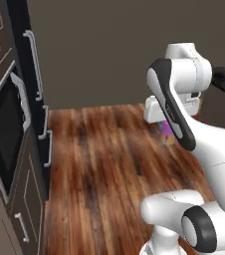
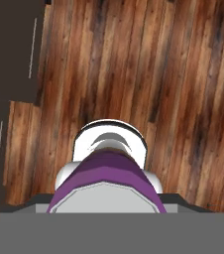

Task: Move the drinks to the dining counter.

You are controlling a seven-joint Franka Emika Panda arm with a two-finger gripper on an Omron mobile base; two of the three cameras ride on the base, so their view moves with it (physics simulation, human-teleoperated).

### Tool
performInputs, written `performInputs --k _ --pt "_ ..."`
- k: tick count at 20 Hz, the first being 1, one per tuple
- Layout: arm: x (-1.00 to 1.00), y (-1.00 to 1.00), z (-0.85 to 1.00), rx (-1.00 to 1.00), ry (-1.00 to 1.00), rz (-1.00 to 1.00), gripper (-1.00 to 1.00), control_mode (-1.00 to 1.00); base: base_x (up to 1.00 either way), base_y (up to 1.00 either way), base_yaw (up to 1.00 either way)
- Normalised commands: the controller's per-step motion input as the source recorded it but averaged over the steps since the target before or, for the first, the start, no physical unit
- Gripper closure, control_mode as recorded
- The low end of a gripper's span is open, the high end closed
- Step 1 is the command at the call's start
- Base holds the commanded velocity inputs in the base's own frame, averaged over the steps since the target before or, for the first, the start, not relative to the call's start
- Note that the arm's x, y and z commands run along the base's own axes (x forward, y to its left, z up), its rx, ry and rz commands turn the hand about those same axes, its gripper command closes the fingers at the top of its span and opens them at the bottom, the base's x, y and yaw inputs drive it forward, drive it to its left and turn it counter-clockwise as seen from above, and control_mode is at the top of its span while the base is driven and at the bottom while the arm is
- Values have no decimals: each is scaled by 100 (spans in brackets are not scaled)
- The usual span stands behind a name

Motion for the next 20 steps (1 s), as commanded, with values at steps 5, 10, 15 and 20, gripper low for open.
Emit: performInputs --k 5,10,15,20 --pt "0 0 0 0 0 0 100 100 4 -3 -88" --pt "0 0 0 0 0 0 100 100 71 12 -66" --pt "0 0 0 0 0 0 100 100 100 50 -50" --pt "0 0 0 0 0 0 100 100 100 65 -45"
